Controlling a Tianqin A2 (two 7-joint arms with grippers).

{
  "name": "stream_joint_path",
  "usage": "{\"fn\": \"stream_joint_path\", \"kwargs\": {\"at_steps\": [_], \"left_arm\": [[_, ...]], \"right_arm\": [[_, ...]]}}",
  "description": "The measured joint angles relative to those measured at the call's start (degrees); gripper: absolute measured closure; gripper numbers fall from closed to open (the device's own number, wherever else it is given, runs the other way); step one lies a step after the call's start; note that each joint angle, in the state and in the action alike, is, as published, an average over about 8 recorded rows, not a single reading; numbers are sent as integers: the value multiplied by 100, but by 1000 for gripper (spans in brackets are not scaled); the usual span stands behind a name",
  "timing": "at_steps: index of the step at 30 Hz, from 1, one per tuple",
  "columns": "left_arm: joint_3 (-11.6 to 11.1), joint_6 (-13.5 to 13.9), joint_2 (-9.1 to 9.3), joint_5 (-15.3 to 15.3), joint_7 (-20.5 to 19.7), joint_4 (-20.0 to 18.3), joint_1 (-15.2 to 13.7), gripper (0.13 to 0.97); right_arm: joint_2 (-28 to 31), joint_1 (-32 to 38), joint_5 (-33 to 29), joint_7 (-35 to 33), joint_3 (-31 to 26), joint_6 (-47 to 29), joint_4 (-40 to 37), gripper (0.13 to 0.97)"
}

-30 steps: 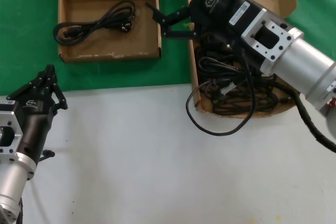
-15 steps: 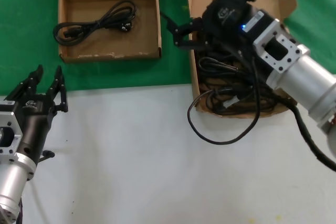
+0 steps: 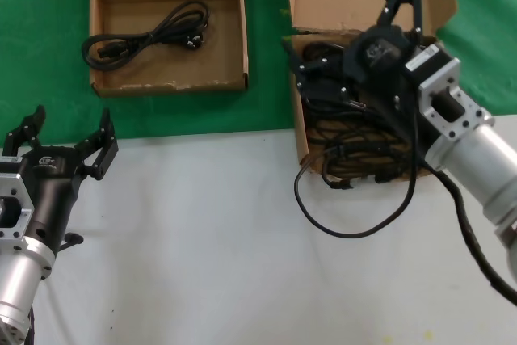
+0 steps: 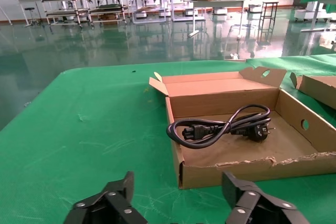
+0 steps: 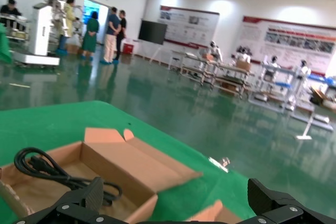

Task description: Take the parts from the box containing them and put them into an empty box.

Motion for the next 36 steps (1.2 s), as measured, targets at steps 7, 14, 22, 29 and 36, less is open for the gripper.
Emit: {"fn": "stream_joint_path", "kwargs": {"at_steps": [7,14,22,29,36], "left_arm": [[0,-10,-3,-15,9,0,9,455],[1,-19,-6,-31,19,-1,18,325],[1,-31,-9,-49,30,-1,28,215],[1,-40,-12,-64,40,-1,36,159],[2,-50,-14,-80,50,-2,45,132]], "right_arm": [[4,-315,101,159,112,251,7,129],[8,-631,202,318,224,501,14,129],[12,-992,318,500,353,788,22,129],[16,-1308,419,658,465,1038,29,129],[20,-1621,520,817,577,1287,35,129]]}}
